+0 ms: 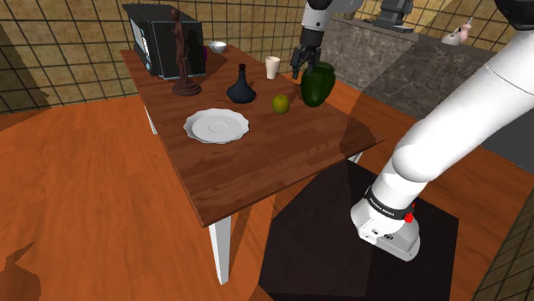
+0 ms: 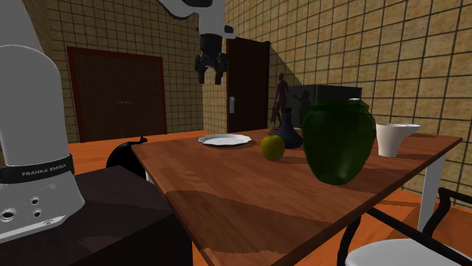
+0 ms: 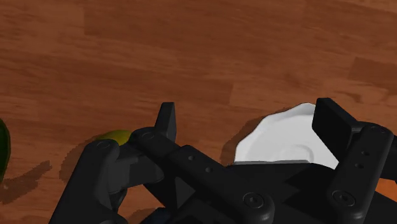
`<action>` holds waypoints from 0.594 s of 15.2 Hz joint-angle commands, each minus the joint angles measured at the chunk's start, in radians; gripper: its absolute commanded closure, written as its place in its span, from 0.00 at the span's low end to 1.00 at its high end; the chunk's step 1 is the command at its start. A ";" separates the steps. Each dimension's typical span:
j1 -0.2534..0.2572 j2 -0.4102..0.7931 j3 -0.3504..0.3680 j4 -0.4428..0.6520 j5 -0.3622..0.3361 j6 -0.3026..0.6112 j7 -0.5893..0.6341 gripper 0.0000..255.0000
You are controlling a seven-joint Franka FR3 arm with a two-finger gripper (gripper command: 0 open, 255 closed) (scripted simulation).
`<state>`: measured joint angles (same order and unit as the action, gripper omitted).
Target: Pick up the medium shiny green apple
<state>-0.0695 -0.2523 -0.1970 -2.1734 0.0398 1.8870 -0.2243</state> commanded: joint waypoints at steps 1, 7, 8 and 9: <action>-0.006 0.065 -0.017 0.030 0.007 0.036 -0.024 0.00; -0.028 0.281 -0.055 0.170 0.051 0.110 -0.096 0.00; -0.034 0.318 -0.059 0.198 0.061 0.119 -0.108 0.00; -0.040 0.355 -0.063 0.227 0.071 0.126 -0.119 0.00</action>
<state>-0.1051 0.0650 -0.2566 -1.9765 0.1007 2.0053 -0.3343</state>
